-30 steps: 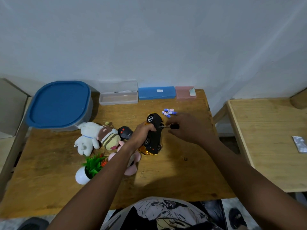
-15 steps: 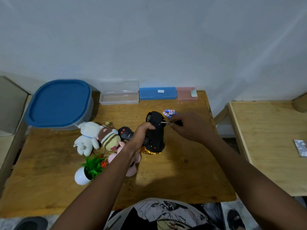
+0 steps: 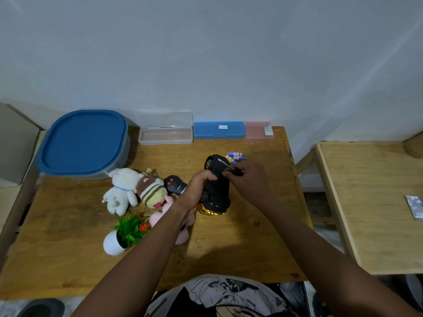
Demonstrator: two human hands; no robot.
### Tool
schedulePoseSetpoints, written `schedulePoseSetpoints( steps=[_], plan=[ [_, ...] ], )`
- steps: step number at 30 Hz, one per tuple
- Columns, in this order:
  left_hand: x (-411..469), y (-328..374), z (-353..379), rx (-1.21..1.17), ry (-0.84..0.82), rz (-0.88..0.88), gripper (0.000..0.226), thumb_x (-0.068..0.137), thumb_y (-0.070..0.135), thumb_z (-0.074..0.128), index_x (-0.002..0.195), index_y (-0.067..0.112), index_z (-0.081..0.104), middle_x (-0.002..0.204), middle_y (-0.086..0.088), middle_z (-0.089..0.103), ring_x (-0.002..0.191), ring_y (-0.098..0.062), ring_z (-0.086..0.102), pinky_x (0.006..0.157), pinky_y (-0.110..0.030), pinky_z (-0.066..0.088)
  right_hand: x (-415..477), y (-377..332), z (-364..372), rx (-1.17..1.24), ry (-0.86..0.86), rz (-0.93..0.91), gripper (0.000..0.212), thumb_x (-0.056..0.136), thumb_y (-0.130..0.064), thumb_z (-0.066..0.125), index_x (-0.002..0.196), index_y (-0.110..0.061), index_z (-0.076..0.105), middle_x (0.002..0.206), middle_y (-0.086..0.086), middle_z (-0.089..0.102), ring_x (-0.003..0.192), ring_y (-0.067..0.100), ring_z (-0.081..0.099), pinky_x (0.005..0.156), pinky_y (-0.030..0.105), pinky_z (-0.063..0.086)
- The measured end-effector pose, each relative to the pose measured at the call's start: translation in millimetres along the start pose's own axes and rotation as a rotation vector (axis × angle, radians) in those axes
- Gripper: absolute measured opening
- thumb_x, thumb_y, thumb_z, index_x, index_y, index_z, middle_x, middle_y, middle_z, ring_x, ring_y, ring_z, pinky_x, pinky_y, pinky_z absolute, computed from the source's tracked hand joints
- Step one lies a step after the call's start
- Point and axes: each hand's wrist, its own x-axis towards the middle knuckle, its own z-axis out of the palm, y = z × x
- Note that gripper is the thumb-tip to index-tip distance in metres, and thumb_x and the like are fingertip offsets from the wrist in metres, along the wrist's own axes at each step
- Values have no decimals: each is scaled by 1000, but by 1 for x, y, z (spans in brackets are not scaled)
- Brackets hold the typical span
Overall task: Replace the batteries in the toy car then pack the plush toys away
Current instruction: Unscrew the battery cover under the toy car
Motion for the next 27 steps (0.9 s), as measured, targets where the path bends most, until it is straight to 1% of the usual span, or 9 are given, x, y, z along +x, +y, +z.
schedulePoseSetpoints(
  steps=[3,6,10,14,16,18,20,22,27],
  plan=[
    [2,0,0,8,-12,19,56,73,31,59,119,1,63,97,-16,69,86,-32,66,78,-40,51,0,-1,0,-14,-17,-7,11,86,-26,70,88,-17,77,76,0,71,71,12,62,67,35,51],
    [1,0,0,15,-26,26,50,74,31,59,116,4,65,96,-15,70,86,-32,67,79,-42,51,0,-3,-2,-15,-56,-17,10,88,-23,68,91,-17,76,79,0,71,74,11,62,69,33,51],
    [0,3,1,23,-29,26,48,73,30,59,115,6,64,94,-13,71,83,-30,68,75,-40,54,1,-3,-3,-45,-79,-65,9,90,-20,65,86,-18,73,69,-8,61,65,3,53,57,23,38],
    [0,2,1,25,-26,24,51,73,31,59,117,6,63,94,-13,71,84,-30,68,75,-40,54,1,-1,-3,-82,-115,-96,8,91,-22,64,85,-23,69,73,-11,58,67,1,51,61,24,36],
    [0,1,0,26,-25,23,53,74,32,59,120,6,62,96,-13,71,87,-31,68,77,-41,54,2,-1,-7,-73,-129,-89,3,90,-25,65,90,-23,68,78,-13,59,73,0,53,64,25,42],
    [0,2,-2,34,-9,27,53,74,34,59,120,8,63,98,-13,72,89,-31,68,79,-42,54,2,-2,-15,-46,-141,-73,14,88,-30,68,99,-22,67,85,-13,60,81,3,57,71,24,49],
    [-1,4,-2,37,28,27,52,71,34,59,116,9,64,97,-13,71,88,-31,68,77,-40,53,2,-1,-26,-62,-168,-81,16,89,-31,67,103,-22,67,89,-10,63,84,8,59,76,28,50],
    [-1,8,-2,39,52,34,52,69,34,59,113,7,64,98,-14,69,86,-30,67,74,-36,53,3,2,-34,-105,-214,-96,16,92,-27,63,106,-22,70,93,-4,67,85,11,58,75,31,48],
    [0,15,-2,42,47,109,32,72,26,58,100,12,61,90,-9,67,81,-25,66,65,-33,53,4,3,-48,-186,-281,-90,29,94,-25,62,122,-24,68,105,-1,70,75,-2,50,65,15,32]
  ],
)
